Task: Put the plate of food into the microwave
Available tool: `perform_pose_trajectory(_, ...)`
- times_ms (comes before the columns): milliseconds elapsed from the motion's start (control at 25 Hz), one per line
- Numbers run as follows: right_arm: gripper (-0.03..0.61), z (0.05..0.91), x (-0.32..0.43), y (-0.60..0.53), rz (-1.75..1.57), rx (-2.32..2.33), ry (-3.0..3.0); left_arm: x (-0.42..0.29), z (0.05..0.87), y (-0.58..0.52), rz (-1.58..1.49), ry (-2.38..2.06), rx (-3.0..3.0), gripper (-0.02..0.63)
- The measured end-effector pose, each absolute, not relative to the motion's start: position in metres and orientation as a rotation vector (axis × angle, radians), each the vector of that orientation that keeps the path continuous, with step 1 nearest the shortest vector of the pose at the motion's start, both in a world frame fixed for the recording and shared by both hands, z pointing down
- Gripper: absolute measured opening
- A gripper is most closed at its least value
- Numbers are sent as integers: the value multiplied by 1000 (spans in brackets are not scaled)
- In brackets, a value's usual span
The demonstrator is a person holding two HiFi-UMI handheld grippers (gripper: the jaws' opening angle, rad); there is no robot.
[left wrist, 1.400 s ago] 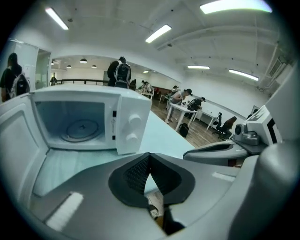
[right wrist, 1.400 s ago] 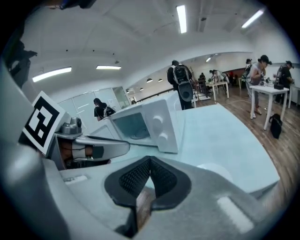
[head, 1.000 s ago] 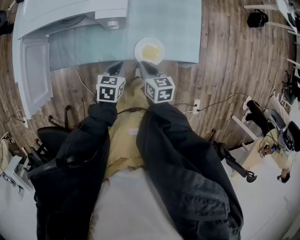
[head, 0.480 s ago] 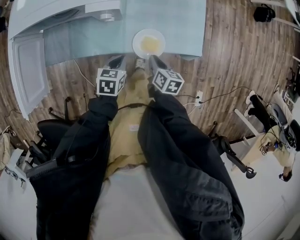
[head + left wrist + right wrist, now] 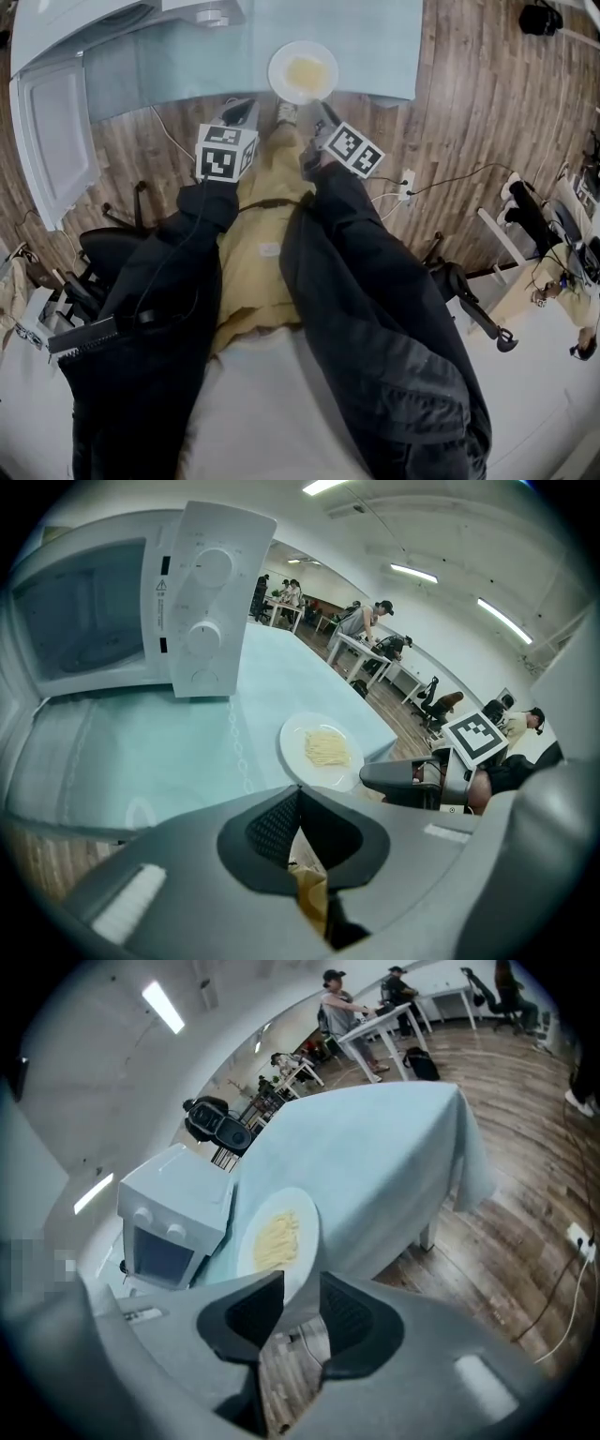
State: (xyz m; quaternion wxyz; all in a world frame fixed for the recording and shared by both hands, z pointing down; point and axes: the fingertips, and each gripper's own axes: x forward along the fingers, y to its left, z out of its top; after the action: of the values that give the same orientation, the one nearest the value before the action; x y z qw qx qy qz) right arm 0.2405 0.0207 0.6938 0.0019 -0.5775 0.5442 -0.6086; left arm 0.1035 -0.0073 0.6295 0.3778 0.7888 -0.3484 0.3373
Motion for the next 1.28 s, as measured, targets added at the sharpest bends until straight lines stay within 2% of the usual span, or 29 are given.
perform_pose_trajectory(440,110,709,219,8,-1966,-1516,1505,91,633,-2,878,-910,2005,2)
perform_pose_trajectory(520,67,708,216,6,-1967,-1470,1483,89,630,-2,871,-918,1998,2)
perform_pose_trajectory(720,24,699,216,5,-1923,-1351,1416,80,632,-2,860,-938,1995,2)
perform_pose_trajectory(1120,11,680,218,0,-1866,-1259,1489,63,625,-7,801,-995,1972,2)
perform_pose_trajectory(1280,11,676,197,-6,-1896,-1195,1574,43,623,-13,767,-1047,1940,2)
